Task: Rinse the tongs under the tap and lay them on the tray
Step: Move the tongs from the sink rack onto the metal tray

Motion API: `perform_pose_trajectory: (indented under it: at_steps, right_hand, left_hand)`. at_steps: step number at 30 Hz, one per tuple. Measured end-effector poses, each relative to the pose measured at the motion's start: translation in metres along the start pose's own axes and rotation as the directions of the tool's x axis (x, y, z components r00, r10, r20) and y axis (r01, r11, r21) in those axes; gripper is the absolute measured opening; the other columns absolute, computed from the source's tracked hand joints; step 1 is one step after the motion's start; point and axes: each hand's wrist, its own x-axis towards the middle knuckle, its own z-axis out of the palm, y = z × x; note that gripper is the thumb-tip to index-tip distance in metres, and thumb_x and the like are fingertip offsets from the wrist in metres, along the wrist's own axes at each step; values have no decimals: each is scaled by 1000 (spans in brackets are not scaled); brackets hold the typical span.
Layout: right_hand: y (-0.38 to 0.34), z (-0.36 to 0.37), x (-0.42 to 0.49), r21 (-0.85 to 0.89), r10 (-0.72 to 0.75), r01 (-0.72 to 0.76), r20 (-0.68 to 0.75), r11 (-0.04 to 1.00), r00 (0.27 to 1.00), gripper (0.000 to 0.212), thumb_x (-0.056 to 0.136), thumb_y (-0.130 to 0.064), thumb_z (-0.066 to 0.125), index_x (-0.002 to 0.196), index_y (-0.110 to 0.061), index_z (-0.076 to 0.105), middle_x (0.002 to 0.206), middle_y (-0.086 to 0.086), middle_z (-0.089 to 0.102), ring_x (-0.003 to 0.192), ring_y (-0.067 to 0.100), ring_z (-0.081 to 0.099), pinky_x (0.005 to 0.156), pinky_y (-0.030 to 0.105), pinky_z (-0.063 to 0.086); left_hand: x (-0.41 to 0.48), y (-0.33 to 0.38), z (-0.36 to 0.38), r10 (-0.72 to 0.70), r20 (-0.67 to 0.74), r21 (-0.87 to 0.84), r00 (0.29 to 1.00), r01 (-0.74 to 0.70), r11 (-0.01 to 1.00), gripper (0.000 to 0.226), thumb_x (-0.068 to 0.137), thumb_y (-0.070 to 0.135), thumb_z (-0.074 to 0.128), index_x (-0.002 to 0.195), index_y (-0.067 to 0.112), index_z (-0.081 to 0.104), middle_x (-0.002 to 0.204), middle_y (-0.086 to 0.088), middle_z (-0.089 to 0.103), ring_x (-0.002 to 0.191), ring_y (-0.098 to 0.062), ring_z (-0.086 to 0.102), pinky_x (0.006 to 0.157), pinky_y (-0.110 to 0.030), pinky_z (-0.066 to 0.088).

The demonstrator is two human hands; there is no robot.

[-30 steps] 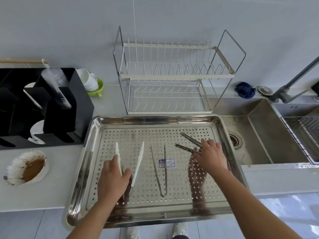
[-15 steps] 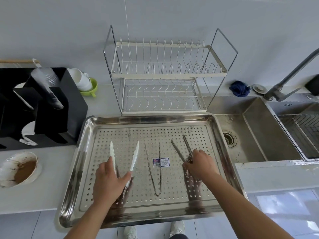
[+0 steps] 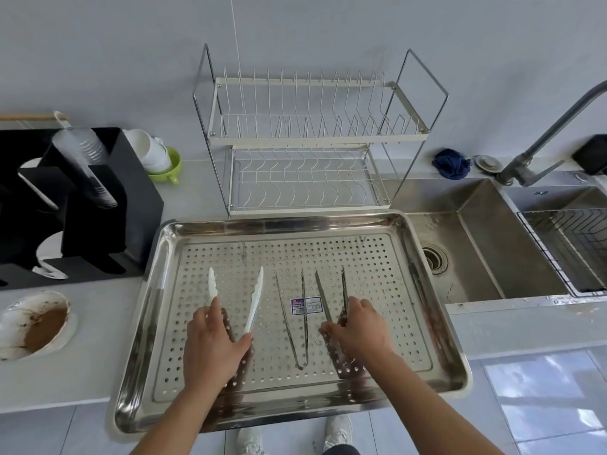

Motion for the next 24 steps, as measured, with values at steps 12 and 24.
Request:
perform_pose_trajectory:
  at_steps: [12,24]
  right_hand:
    - [7,5,-10,51,-34,37,-51,998,998,62,86,-61,69,125,-17,51,116,3,61,95,21,61,80,32,51]
    - [10,18,-9,71,-85,89,-58,994,995,70,91,-54,66,145,-17,40,127,6,61,109,25,65,89,36,54]
  left_hand:
    - [-30,44,5,399,-162,-5,903,-405,914,39,82,25,79,113,12,60,99,-5,63,80,-19,59,66,-33,56]
    - [-22,83,39,141,179,-44,974,-135,990,73,94,56,54,153,19,30,132,-6,55,108,-20,63,85,-28,52]
